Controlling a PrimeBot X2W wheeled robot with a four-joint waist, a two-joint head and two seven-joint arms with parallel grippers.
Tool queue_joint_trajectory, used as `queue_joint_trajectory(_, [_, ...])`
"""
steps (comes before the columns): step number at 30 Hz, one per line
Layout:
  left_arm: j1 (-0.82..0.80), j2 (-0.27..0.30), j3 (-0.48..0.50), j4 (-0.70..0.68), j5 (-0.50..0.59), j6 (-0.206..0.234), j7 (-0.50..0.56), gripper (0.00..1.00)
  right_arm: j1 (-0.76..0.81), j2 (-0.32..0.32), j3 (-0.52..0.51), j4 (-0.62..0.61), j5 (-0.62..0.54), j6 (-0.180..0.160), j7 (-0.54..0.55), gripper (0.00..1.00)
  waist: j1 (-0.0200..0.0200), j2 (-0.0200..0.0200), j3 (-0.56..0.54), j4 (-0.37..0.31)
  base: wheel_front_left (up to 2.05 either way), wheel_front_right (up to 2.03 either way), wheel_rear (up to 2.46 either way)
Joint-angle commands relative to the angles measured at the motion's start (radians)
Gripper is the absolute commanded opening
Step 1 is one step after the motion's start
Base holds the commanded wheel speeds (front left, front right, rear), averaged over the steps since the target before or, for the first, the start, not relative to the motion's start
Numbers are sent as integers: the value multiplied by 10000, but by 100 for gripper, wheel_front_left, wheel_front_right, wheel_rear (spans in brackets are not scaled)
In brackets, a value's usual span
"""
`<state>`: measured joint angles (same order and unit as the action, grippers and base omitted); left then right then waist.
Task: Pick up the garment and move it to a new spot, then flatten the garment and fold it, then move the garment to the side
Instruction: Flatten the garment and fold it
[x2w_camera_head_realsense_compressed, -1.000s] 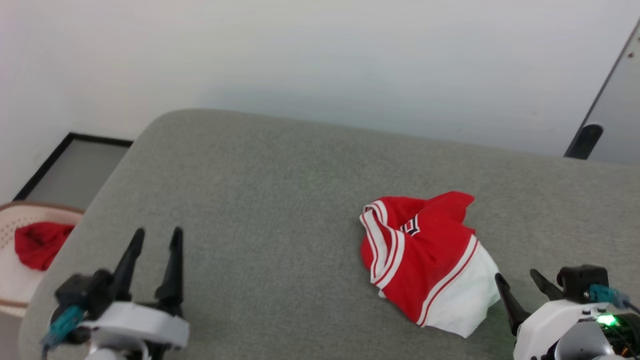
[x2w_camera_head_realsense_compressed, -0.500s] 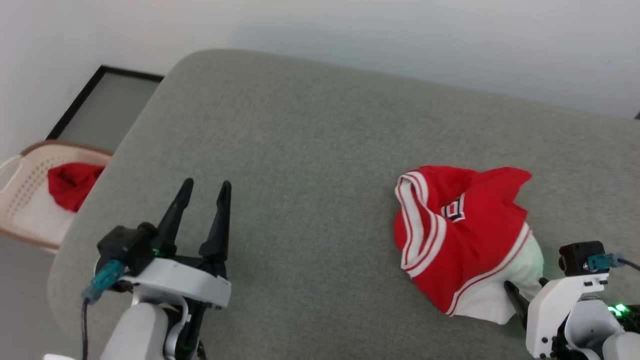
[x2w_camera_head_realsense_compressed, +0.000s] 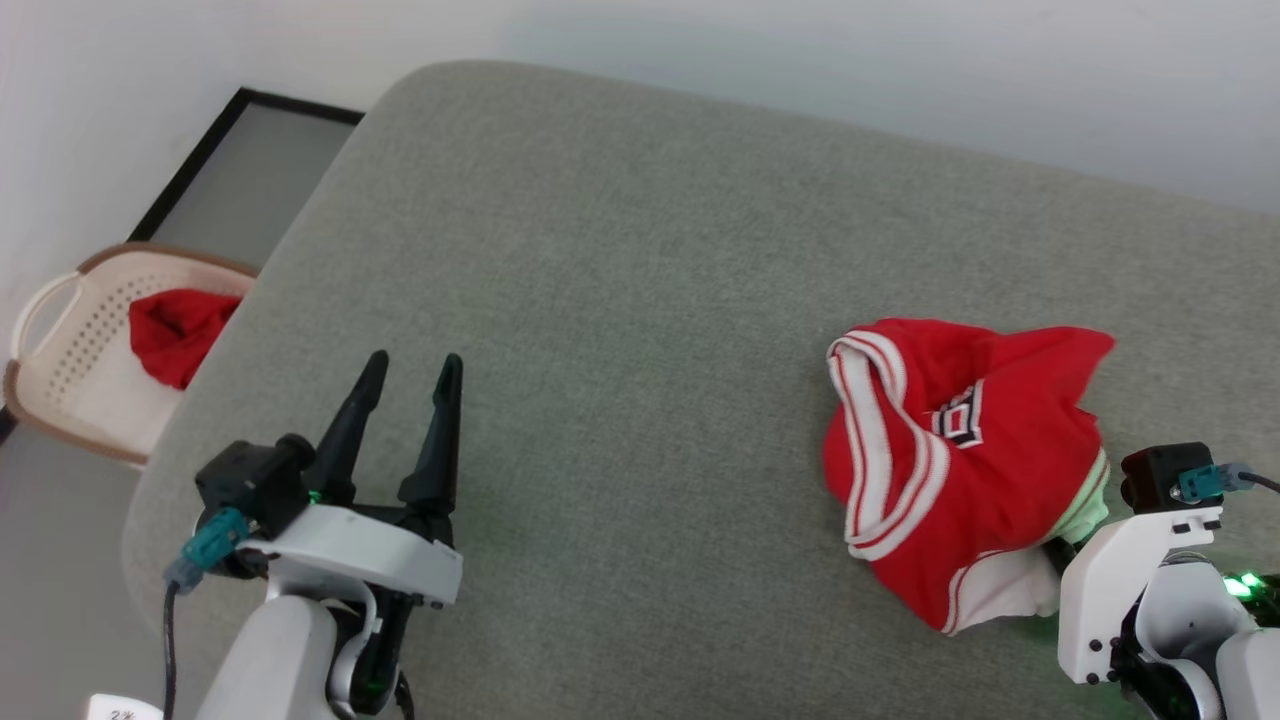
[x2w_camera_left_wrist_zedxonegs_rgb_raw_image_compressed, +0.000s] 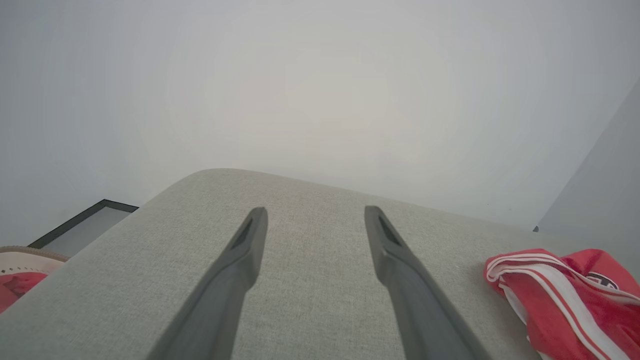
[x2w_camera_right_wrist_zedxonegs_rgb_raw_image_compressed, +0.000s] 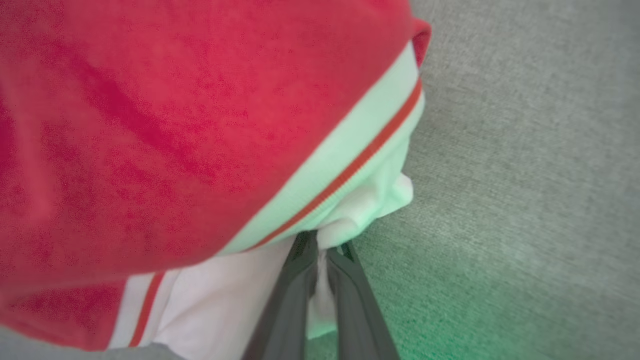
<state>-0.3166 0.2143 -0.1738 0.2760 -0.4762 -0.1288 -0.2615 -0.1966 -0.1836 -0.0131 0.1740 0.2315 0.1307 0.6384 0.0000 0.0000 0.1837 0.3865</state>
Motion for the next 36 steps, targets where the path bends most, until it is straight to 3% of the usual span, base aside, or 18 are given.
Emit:
queue_joint_trajectory(1, [92, 64, 51, 49, -15, -36, -31, 100, 94, -53, -52, -65, 60, -1, 164, 0, 0, 0, -245, -224, 0, 0, 0])
queue_joint_trajectory(12, [312, 297, 115, 135, -134, -36, -31, 100, -65, -392, -678, -1387, 514, -1, 728, 0, 0, 0, -843, -921, 0, 0, 0])
queue_joint_trajectory(18, [372, 369, 35, 136, -181, -36, -31, 100, 132, -719, -1502, -1709, 388, -1, 913, 0, 0, 0, -983, -1231, 0, 0, 0])
queue_joint_trajectory(27, [375, 402, -120, 181, -305, -37, -31, 100, 782, -886, -3340, -1332, -14, -1, 1275, 0, 0, 0, -973, -1471, 0, 0, 0])
queue_joint_trajectory(36, [258, 472, -309, 285, -517, -35, -32, 100, 1149, -585, -4793, -241, -800, -3, 1150, 0, 0, 0, -815, -1613, 0, 0, 0])
